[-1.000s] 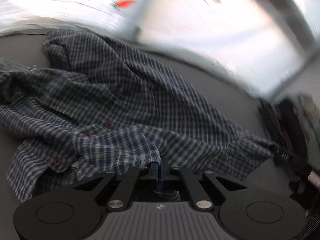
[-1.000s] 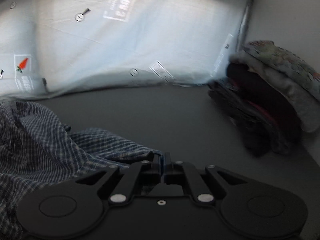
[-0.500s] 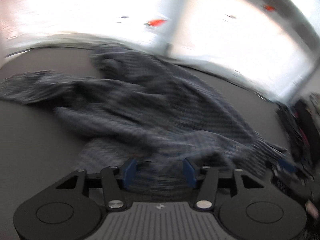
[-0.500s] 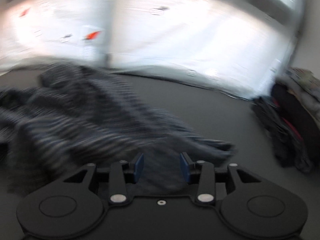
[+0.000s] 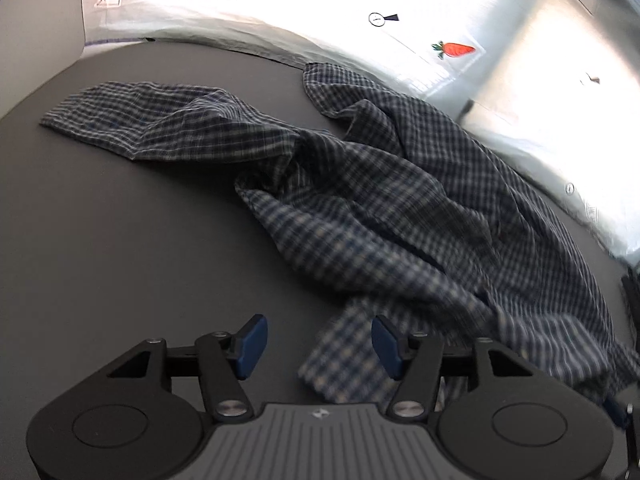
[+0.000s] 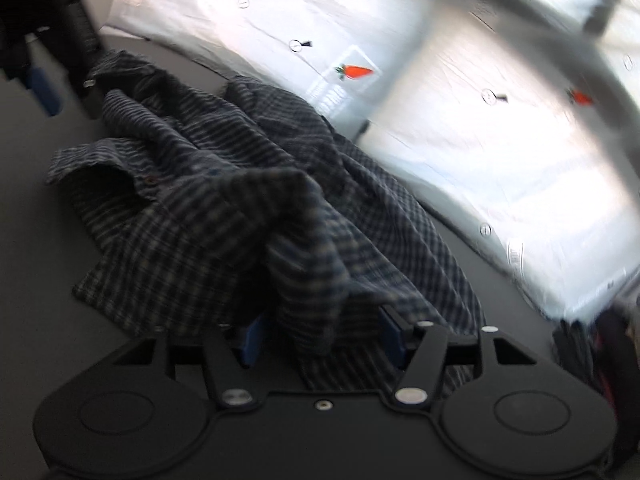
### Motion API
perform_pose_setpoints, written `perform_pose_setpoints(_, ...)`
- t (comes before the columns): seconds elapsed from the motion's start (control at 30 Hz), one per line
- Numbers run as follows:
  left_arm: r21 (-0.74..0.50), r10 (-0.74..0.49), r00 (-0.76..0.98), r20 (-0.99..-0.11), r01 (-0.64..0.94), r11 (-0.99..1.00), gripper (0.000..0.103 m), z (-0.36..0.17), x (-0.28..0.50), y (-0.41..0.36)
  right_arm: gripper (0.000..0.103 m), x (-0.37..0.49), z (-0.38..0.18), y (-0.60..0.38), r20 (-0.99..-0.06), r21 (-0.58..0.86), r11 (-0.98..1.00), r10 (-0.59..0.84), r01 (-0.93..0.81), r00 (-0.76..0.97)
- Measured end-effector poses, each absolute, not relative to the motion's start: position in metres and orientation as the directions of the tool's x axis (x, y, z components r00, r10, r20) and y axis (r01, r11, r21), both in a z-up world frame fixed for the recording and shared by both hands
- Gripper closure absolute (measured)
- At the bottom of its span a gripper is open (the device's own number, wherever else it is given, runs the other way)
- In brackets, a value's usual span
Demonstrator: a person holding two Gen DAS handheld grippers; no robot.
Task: Fold clothes
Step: 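Lift the plaid shirt off the table with both grippers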
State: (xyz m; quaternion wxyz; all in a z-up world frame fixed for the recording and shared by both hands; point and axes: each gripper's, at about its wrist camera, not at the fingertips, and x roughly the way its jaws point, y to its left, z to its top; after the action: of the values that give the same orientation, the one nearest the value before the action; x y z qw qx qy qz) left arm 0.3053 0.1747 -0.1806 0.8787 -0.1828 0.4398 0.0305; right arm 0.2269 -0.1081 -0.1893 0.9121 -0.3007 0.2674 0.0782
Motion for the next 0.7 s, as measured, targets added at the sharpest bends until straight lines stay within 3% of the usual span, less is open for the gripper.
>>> perform_pose_setpoints(0.17,-0.371,-0.149,0.628,-0.764,-0.239,0.898,0.042,-0.192,0.337,0.194,0.042,0.24,-0.198,-0.093,-0.477,-0.61,0.765,-0.146,-0.207,0.866)
perform_pose_setpoints(0.23,-0.414,-0.169,0.637,-0.752,-0.258,0.873,0.042,-0.198,0.351,0.202,0.048,0.249,-0.199,-0.092,-0.457,-0.626,0.76,-0.177,-0.175,0.871)
perform_pose_setpoints(0.33,-0.454,-0.185,0.635,-0.75,-0.29,0.843,0.042,-0.208,0.369,0.21,0.061,0.263,-0.197,-0.093,-0.437,-0.637,0.759,-0.21,-0.136,0.874)
perform_pose_setpoints(0.4,-0.475,-0.206,0.631,-0.748,-0.292,0.83,0.044,-0.213,0.377,0.208,0.08,0.269,-0.195,-0.095,-0.433,-0.628,0.769,-0.215,-0.122,0.875)
perform_pose_setpoints(0.47,-0.491,-0.223,0.624,-0.749,-0.296,0.819,0.046,-0.217,0.383,0.205,0.09,0.273,-0.19,-0.097,-0.424,-0.606,0.79,-0.219,-0.095,0.879)
perform_pose_setpoints(0.57,-0.511,-0.245,0.612,-0.752,-0.307,0.803,0.073,-0.224,0.387,0.2,0.095,0.278,-0.181,-0.102,-0.408,-0.559,0.828,-0.226,-0.046,0.885)
perform_pose_setpoints(0.6,-0.518,-0.247,0.612,-0.751,-0.315,0.795,0.087,-0.226,0.387,0.199,0.095,0.28,-0.179,-0.104,-0.404,-0.549,0.835,-0.231,-0.033,0.885)
perform_pose_setpoints(0.7,-0.541,-0.245,0.635,-0.733,-0.326,0.776,0.099,-0.227,0.385,0.198,0.097,0.284,-0.172,-0.107,-0.384,-0.516,0.857,-0.247,0.015,0.89)
